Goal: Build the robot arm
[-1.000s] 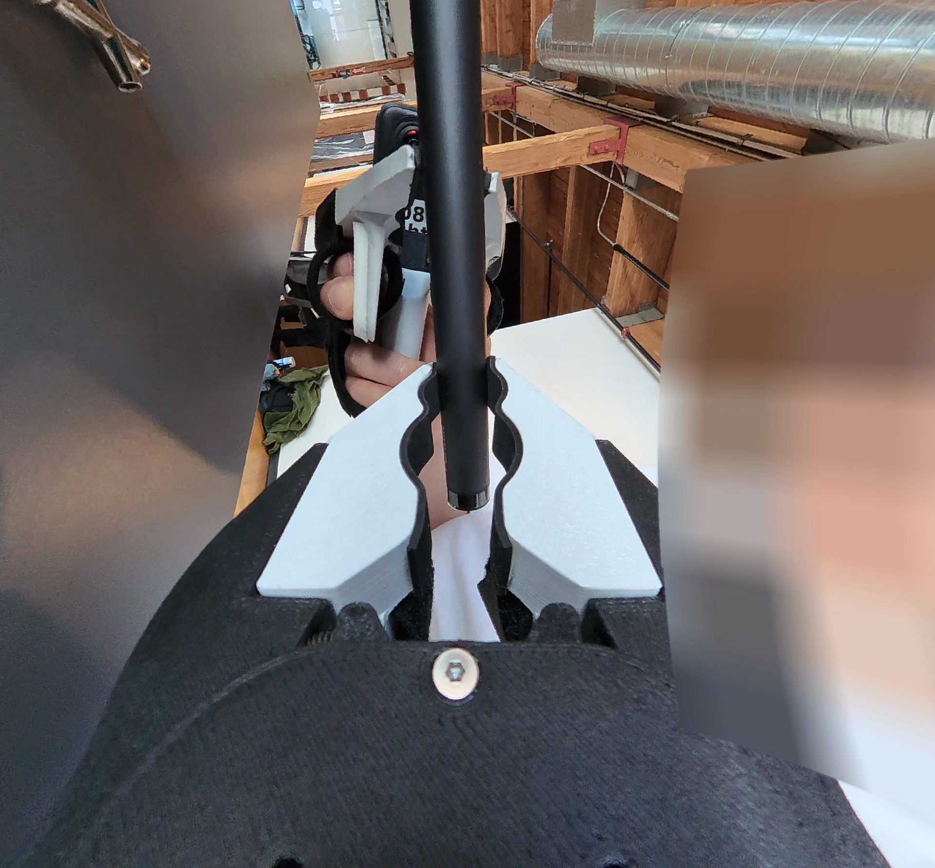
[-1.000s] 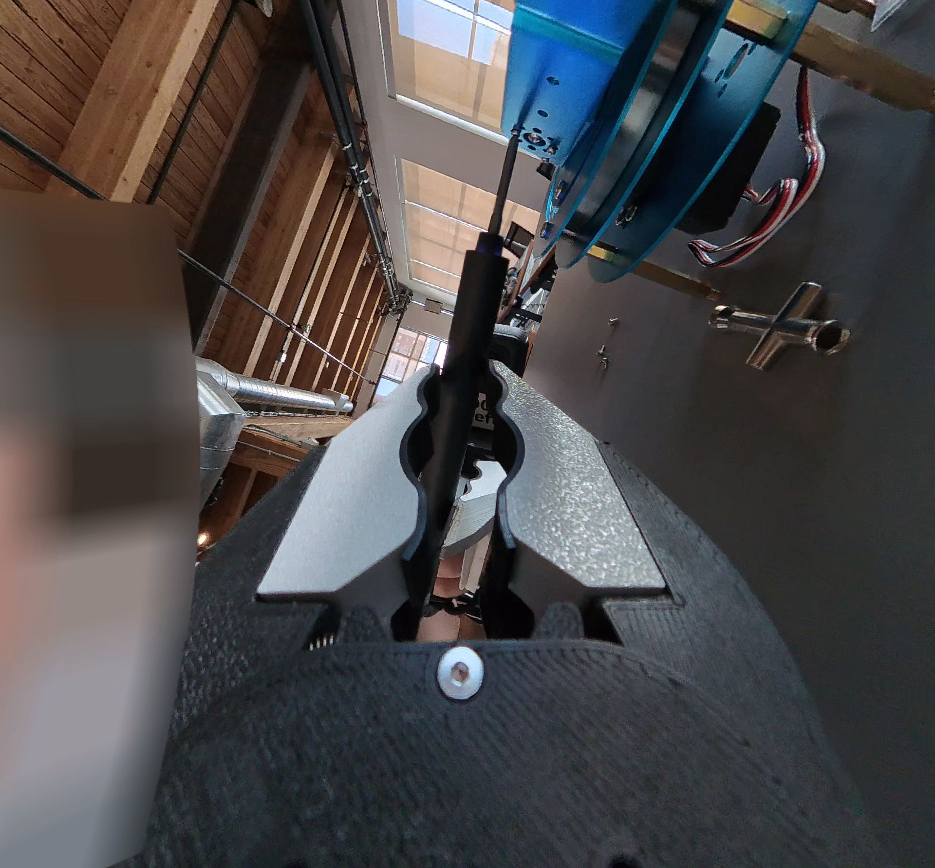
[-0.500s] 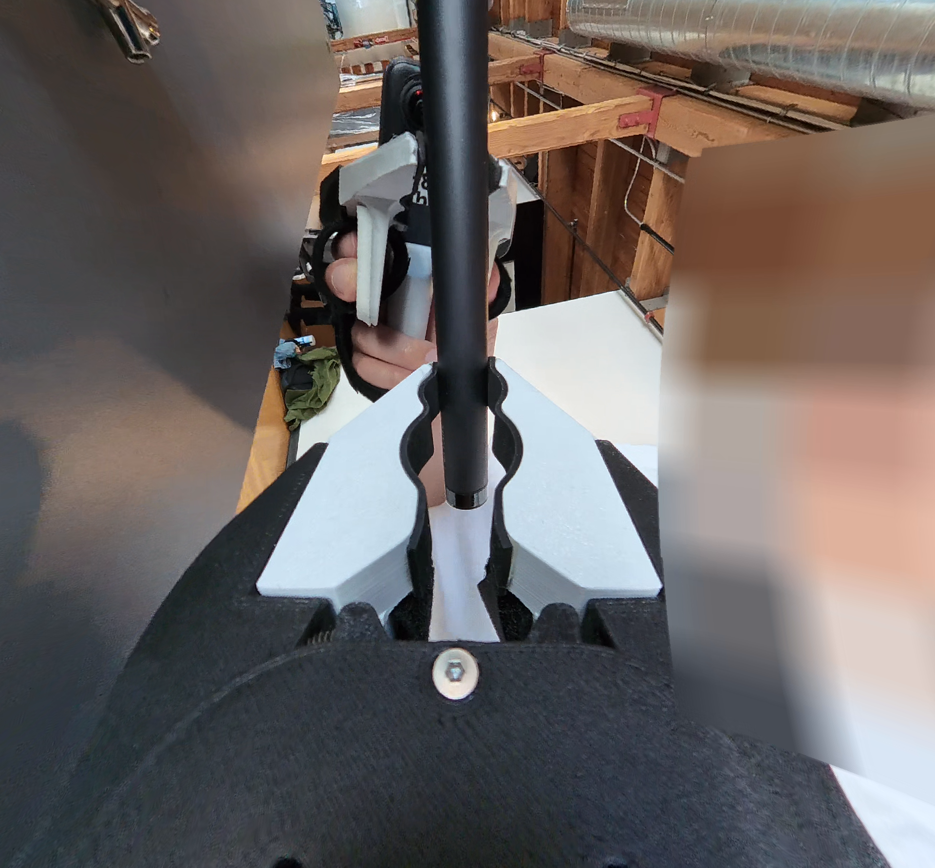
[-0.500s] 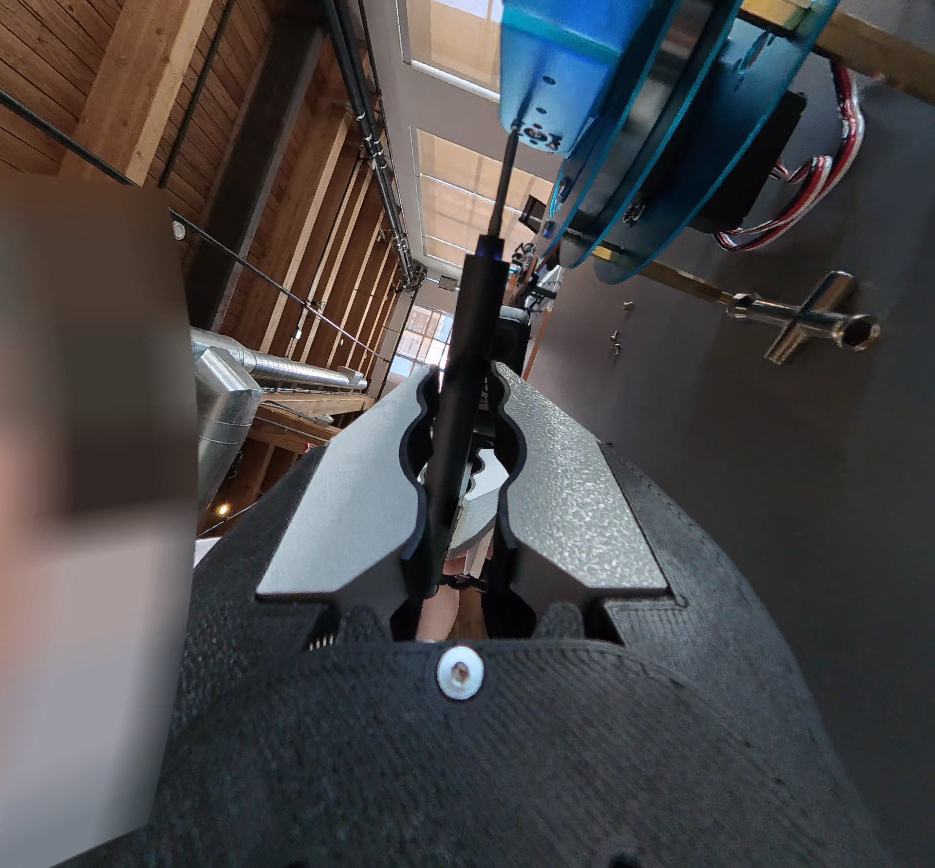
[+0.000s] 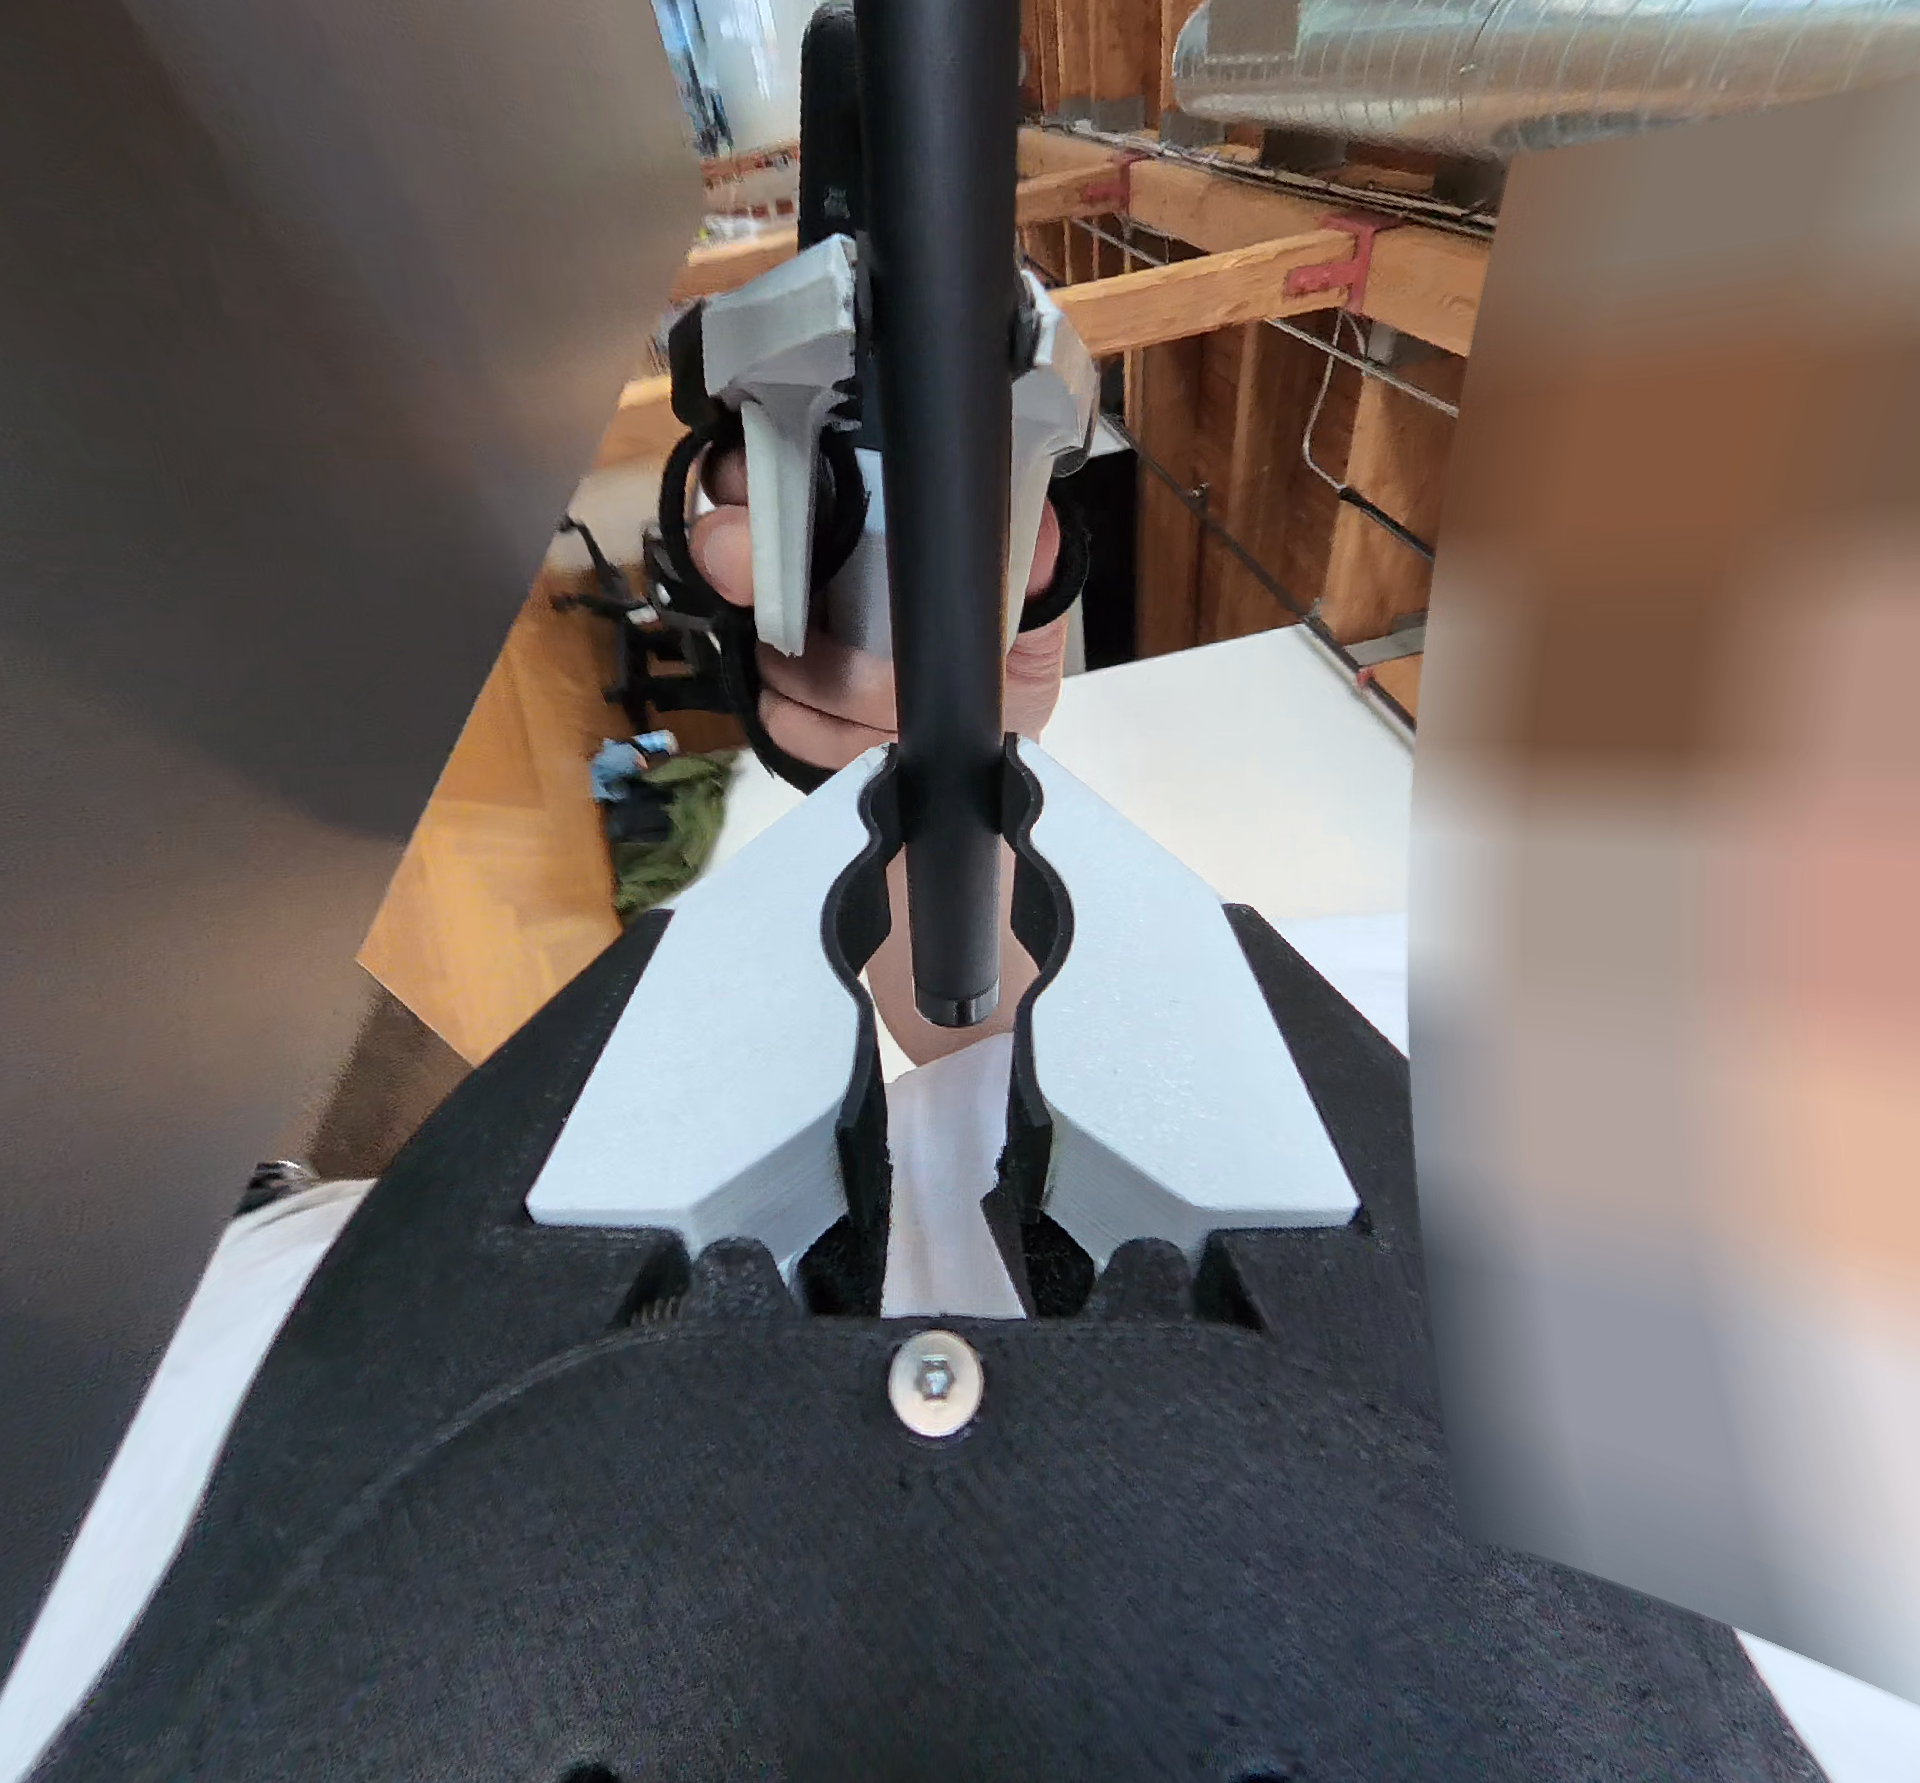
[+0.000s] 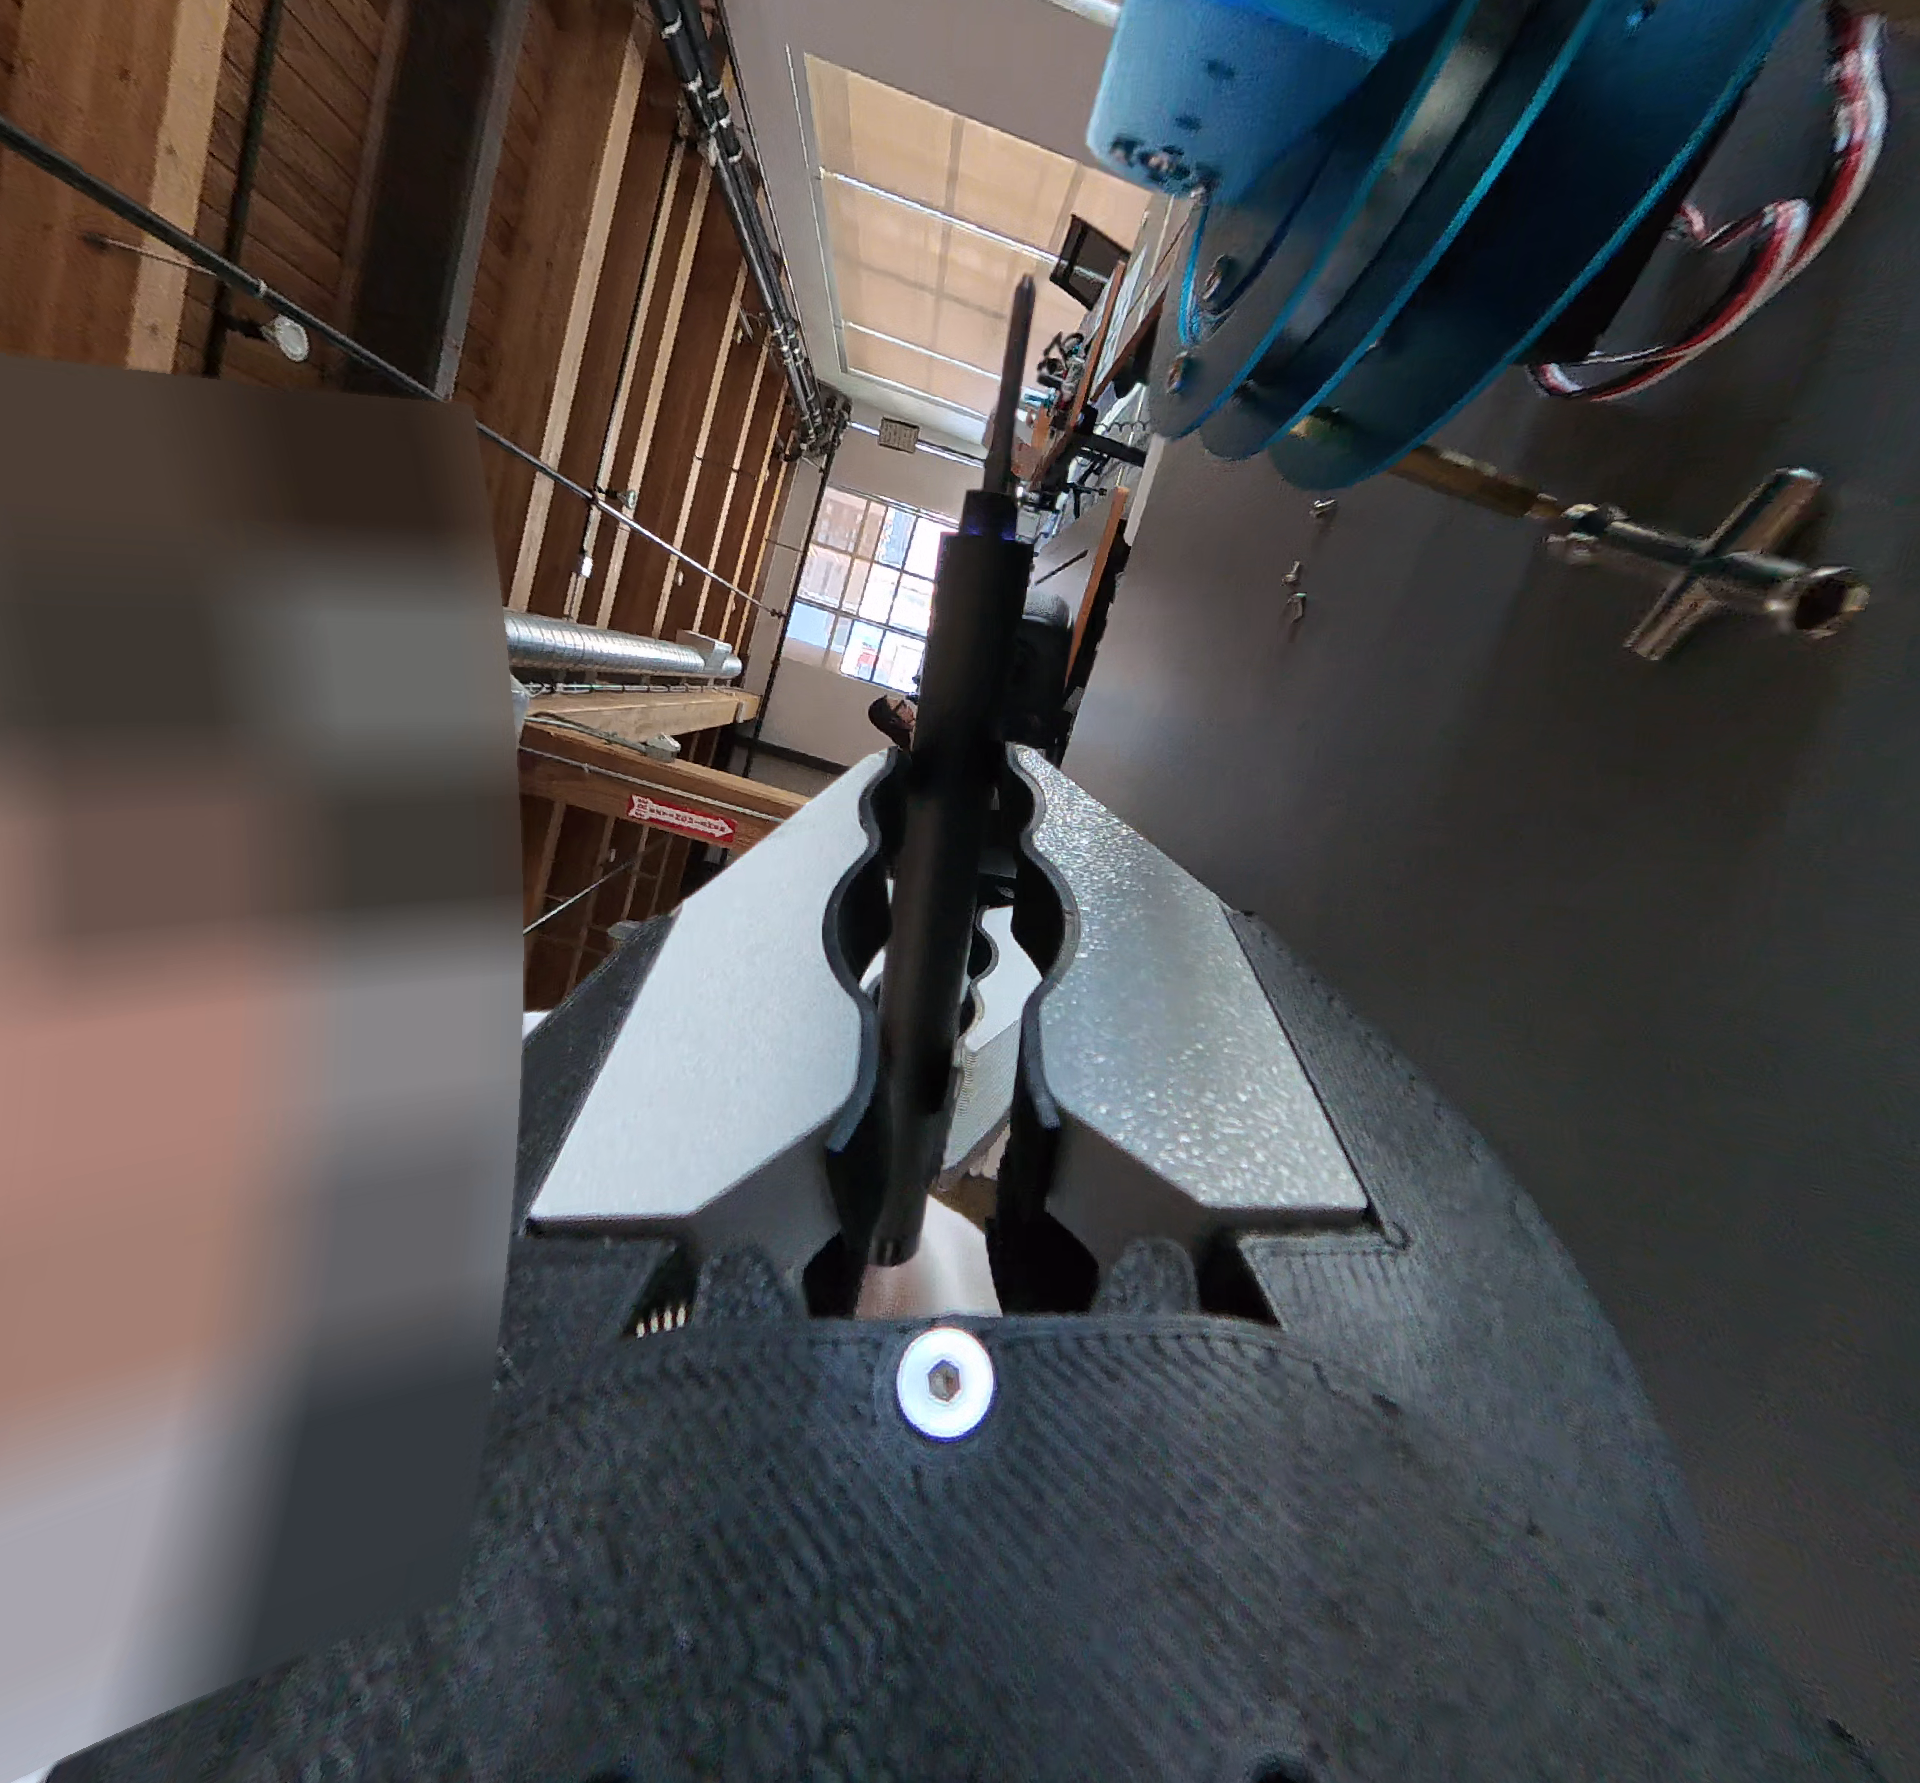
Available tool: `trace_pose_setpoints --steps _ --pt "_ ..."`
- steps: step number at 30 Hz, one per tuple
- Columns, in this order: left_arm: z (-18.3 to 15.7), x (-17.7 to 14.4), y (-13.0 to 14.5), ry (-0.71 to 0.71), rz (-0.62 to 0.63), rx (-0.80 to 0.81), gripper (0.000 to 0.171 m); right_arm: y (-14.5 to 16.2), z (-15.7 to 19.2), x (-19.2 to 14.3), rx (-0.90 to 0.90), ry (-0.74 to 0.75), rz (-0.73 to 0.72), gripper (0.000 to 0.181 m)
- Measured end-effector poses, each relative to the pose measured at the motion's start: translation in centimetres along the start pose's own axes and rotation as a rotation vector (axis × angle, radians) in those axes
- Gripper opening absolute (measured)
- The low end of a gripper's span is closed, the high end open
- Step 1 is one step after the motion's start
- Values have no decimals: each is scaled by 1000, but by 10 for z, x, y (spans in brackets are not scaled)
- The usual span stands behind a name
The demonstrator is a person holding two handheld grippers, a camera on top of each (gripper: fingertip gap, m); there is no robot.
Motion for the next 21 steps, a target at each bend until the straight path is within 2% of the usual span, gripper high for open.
trace_pose_setpoints --steps 5,10,14,21 --pt "-3 -25 8 -1 -57 96 16 5 5 26 -44 -58 26 15" --pt "-3 -57 11 57 -117 76 17 8 12 55 -117 -37 58 15" --pt "-4 -100 11 65 -190 78 19 8 18 92 -203 4 101 15" --pt "-6 -187 -1 -62 -223 11 21 15 11 164 -256 103 82 15"
Point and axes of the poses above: each gripper's, where its closed fingertips meet, x out along the fingers, y out of its underside, z = x × y across the jaws, the point moved 10 cm from there along -x, back along the fingers, and after that the axes turned 15 degrees about -x, right-handed, at the moved point
